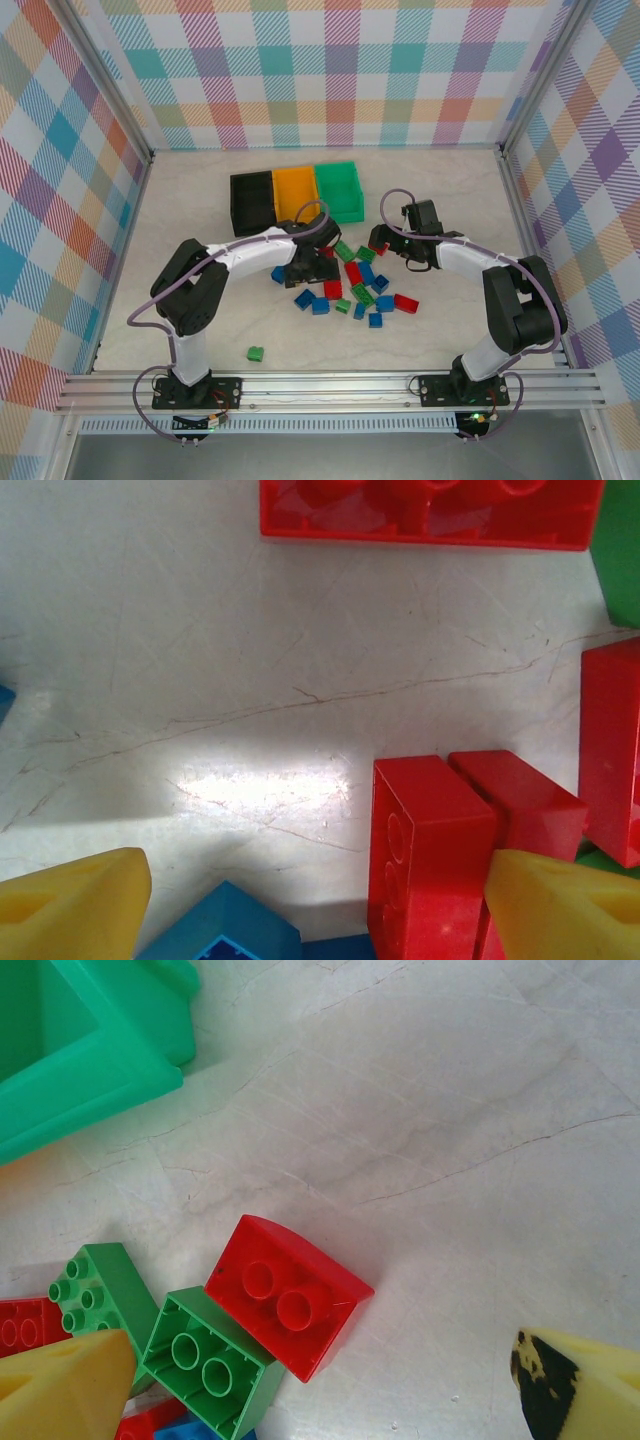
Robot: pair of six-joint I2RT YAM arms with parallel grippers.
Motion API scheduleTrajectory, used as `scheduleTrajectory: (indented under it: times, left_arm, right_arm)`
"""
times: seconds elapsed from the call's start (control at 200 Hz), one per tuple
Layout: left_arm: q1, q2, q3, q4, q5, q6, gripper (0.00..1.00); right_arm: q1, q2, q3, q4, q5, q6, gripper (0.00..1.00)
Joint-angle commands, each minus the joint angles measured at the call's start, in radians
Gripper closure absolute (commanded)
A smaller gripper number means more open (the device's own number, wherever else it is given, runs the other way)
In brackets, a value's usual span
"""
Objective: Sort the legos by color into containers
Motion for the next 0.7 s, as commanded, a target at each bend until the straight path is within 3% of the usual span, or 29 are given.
scheduleTrajectory:
  times: [0.0,0.07,0.175,0.24,0.335,0.4,0.485,0.615,0.695]
  left_arm:
    - [-0.022,0.082,0.054,-0.262,-0.189,0.007,0.15]
    - [-0.048,0.141,0.152,-0.419,-0.317,0.012,0.14]
    - [-0.061,0.171,0.184,-0.470,-0.361,0.014,0.14]
    - [-0.049,0.145,0.130,-0.359,-0.256,0.030,0.13]
    - [-0.006,0.064,-0.031,-0.087,-0.004,0.014,0.13]
    - [0.015,0.031,-0.086,0.008,0.052,-0.009,0.13]
    - [0.015,0.032,-0.056,-0.043,-0.001,-0.005,0.14]
    - [-0.040,0.120,0.131,-0.358,-0.277,0.015,0.14]
    - [-0.042,0.140,0.145,-0.357,-0.243,0.032,0.13]
  right_arm:
    - [0.000,-0.001,0.021,-0.006,0.000,0.008,0.03]
    - [-0.001,0.001,0.023,-0.007,-0.001,0.012,0.03]
    - [0.000,0.001,0.023,-0.007,-0.001,0.011,0.03]
    - [0.001,0.001,0.023,-0.008,0.001,0.008,0.03]
    - [0.000,0.001,0.022,-0.008,-0.001,0.009,0.03]
    - [0.000,0.000,0.022,-0.007,0.000,0.009,0.03]
    - [0.000,0.001,0.021,-0.005,0.000,0.011,0.03]
    - [0.000,0.001,0.021,-0.008,-0.003,0.011,0.03]
    - [0.000,0.000,0.021,-0.008,-0.002,0.011,0.03]
